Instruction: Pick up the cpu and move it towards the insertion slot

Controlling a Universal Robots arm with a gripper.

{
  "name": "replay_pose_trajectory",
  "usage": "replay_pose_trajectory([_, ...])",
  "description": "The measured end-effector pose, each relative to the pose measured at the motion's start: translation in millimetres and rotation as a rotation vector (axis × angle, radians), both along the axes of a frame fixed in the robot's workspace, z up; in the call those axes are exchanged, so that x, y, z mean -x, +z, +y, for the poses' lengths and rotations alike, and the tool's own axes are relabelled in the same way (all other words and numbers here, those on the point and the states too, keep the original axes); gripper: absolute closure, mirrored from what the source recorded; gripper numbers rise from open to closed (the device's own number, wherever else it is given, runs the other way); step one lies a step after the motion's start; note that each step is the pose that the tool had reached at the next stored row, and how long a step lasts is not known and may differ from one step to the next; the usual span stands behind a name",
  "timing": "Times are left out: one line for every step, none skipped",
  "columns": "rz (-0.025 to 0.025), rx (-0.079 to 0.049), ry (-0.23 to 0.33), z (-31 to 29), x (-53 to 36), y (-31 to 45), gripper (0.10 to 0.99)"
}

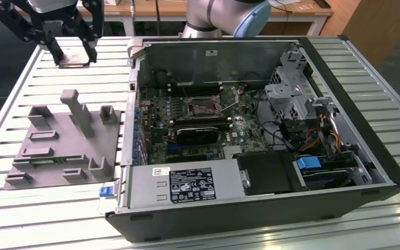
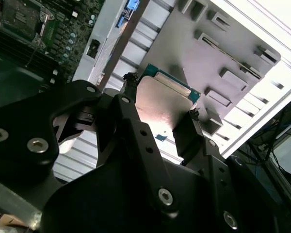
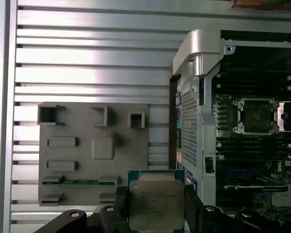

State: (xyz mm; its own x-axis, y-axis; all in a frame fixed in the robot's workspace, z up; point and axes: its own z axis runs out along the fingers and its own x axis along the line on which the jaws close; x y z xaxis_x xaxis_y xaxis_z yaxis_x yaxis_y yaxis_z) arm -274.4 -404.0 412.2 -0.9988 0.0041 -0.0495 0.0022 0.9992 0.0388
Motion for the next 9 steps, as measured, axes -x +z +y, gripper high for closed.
replay_pose_trajectory([0.0001,0.0,0.0,0.0,-2.5,0.0,0.545])
replay_pose_trajectory([0.0002,0.0,0.0,0.0,-5.1,0.0,0.545])
replay_pose_trajectory([0.0002,0.0,0.0,0.0,-7.5,0.0,0.545])
replay_pose_trajectory([0.0003,0.0,0.0,0.0,-9.8,0.0,0.545])
replay_pose_trajectory([0.0004,0.0,0.0,0.0,-12.4,0.0,0.545])
replay_pose_trajectory([0.0005,0.0,0.0,0.0,-14.9,0.0,0.545])
replay_pose_trajectory([0.0006,0.0,0.0,0.0,-17.4,0.0,0.545])
replay_pose_trajectory([0.0006,0.0,0.0,0.0,-19.9,0.0,0.545])
replay_pose_trajectory([0.0008,0.0,0.0,0.0,-22.7,0.0,0.545])
